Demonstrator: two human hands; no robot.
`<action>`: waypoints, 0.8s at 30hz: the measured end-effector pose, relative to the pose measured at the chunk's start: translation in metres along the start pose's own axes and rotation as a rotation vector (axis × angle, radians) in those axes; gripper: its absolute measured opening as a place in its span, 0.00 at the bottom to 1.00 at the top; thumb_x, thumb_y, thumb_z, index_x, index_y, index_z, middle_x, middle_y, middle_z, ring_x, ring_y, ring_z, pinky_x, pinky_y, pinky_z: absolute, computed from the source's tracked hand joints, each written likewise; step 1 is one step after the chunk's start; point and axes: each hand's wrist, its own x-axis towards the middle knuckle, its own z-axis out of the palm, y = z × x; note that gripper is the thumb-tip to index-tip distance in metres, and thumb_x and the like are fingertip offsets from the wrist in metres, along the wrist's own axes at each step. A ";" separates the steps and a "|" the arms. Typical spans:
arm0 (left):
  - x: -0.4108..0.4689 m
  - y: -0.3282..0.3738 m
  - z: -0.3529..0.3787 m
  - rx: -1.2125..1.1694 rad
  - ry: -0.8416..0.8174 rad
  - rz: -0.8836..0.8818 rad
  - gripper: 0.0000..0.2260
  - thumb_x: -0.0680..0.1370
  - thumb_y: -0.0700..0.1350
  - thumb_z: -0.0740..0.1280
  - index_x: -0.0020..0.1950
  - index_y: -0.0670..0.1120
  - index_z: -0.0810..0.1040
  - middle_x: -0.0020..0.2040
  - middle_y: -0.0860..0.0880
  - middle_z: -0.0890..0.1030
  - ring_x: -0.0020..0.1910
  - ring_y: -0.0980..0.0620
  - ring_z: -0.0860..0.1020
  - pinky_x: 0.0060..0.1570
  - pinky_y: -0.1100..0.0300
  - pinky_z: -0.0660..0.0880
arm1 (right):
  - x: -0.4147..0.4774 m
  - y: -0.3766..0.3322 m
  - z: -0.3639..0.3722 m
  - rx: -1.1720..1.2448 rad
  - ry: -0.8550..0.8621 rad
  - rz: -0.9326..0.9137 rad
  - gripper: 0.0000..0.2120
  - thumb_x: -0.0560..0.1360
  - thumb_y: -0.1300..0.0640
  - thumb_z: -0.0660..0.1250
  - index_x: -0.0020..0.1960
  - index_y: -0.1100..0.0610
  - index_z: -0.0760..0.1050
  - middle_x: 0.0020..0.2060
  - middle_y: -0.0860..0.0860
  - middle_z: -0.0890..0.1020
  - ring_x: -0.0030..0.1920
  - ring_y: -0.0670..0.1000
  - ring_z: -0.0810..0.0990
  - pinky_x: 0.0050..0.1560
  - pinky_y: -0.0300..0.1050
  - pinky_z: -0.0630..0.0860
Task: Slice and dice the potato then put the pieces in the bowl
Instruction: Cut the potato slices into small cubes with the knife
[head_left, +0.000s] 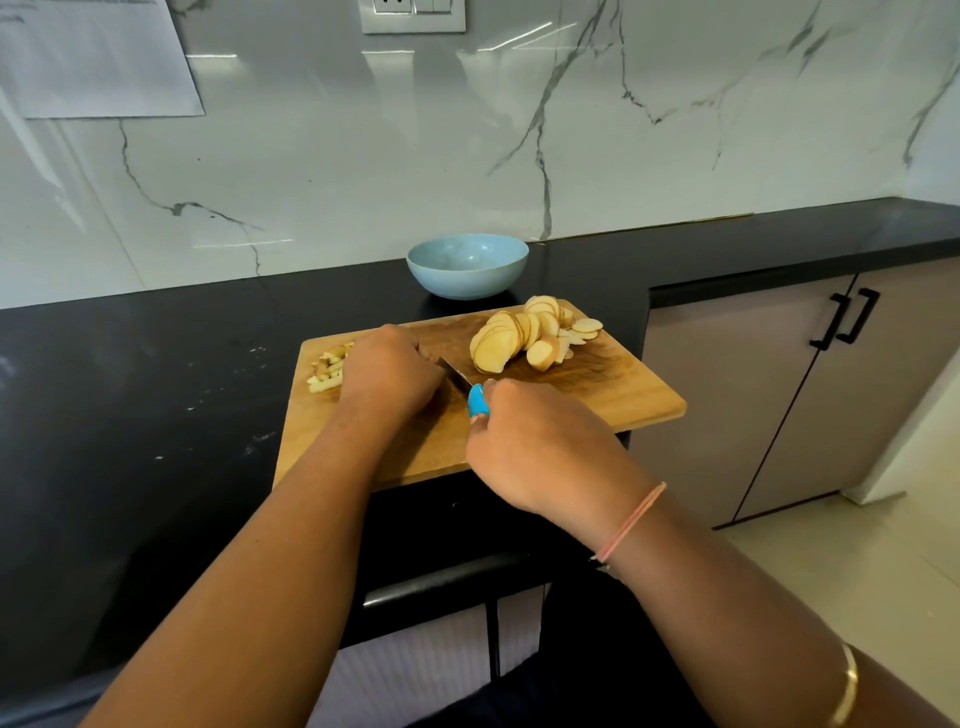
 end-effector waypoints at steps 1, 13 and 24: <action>0.000 0.000 0.000 0.010 0.002 -0.003 0.07 0.76 0.41 0.65 0.43 0.40 0.81 0.42 0.44 0.82 0.40 0.49 0.78 0.29 0.63 0.69 | -0.002 0.000 -0.003 -0.008 -0.013 -0.001 0.16 0.80 0.53 0.56 0.67 0.54 0.68 0.41 0.48 0.71 0.49 0.51 0.74 0.47 0.45 0.72; 0.010 -0.004 -0.003 -0.044 -0.075 -0.041 0.06 0.77 0.42 0.67 0.48 0.43 0.83 0.45 0.46 0.82 0.42 0.51 0.79 0.40 0.60 0.78 | -0.012 0.007 -0.014 0.022 0.053 -0.008 0.19 0.81 0.50 0.56 0.70 0.54 0.67 0.53 0.49 0.77 0.49 0.48 0.74 0.51 0.43 0.76; -0.004 0.003 -0.001 -0.022 0.049 -0.031 0.18 0.76 0.42 0.69 0.62 0.43 0.65 0.37 0.49 0.71 0.32 0.54 0.69 0.26 0.64 0.63 | 0.002 -0.003 -0.003 0.045 -0.047 0.022 0.18 0.80 0.53 0.56 0.68 0.54 0.68 0.41 0.47 0.71 0.48 0.50 0.74 0.50 0.46 0.74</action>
